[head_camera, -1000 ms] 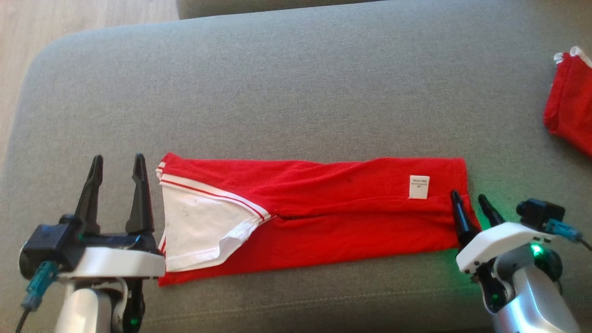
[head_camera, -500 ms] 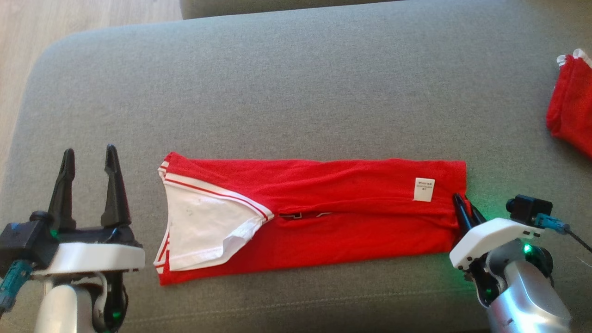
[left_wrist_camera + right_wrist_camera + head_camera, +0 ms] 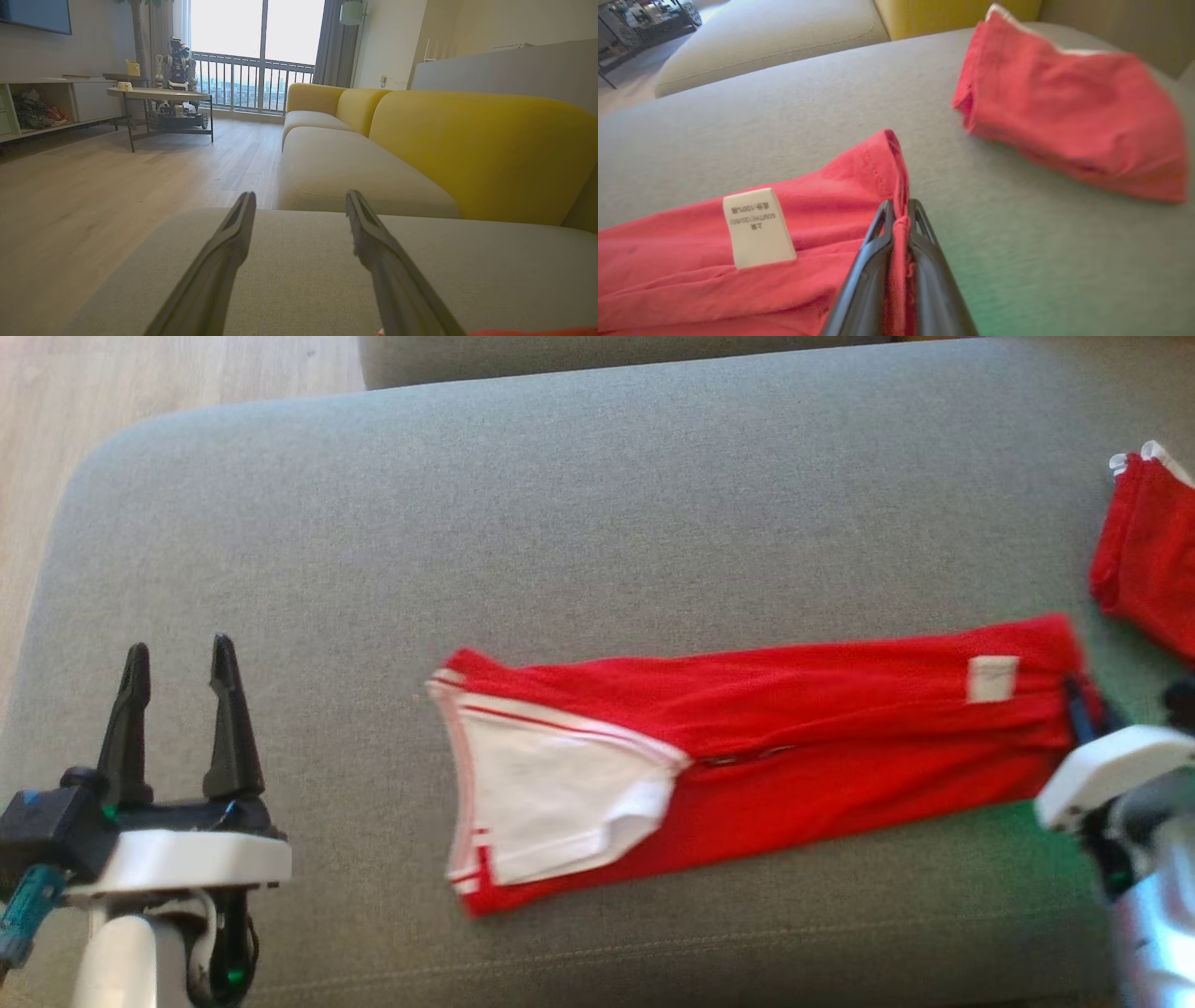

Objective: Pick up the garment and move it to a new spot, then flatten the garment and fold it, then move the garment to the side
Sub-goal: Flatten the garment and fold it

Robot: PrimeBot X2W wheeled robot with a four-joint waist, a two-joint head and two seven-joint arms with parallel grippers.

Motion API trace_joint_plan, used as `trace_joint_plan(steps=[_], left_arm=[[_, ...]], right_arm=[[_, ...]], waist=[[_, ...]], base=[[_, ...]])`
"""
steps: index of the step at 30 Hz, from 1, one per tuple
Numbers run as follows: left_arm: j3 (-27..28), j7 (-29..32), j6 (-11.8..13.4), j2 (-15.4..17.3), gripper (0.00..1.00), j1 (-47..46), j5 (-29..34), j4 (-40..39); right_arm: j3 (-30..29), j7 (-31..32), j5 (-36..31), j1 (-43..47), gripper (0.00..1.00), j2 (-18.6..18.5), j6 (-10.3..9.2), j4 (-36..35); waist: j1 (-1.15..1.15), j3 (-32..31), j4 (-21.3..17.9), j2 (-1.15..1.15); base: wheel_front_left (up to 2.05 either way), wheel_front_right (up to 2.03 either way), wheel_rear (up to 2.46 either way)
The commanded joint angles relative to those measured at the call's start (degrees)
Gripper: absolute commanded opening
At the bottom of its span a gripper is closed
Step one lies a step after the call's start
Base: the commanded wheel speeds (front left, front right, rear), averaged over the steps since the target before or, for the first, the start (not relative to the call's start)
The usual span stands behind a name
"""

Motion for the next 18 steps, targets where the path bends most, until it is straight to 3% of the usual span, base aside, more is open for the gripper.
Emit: trace_joint_plan(steps=[1,8,18], left_arm=[[1.93,-0.34,-0.15,0.41,1.00,-1.48,0.63,-1.58],[1.63,-0.34,-0.40,0.11,1.00,-1.51,0.60,-0.91],[0.56,-0.34,-0.59,-0.18,1.00,-0.10,1.33,-0.35]], right_arm=[[0.19,0.29,-0.97,-1.89,0.00,-1.43,-0.03,-2.19],[-2.09,3.75,-2.85,-2.45,0.00,-0.64,-0.03,-5.98],[6.75,10.70,4.17,1.58,0.00,4.84,-0.03,-16.90]], waist=[[0.00,-0.01,0.11,0.00],[0.00,-0.87,0.59,0.00],[0.00,-3.37,0.50,0.00]], base=[[0.00,0.00,0.00],[0.00,0.00,0.00],[0.00,0.00,0.00]])
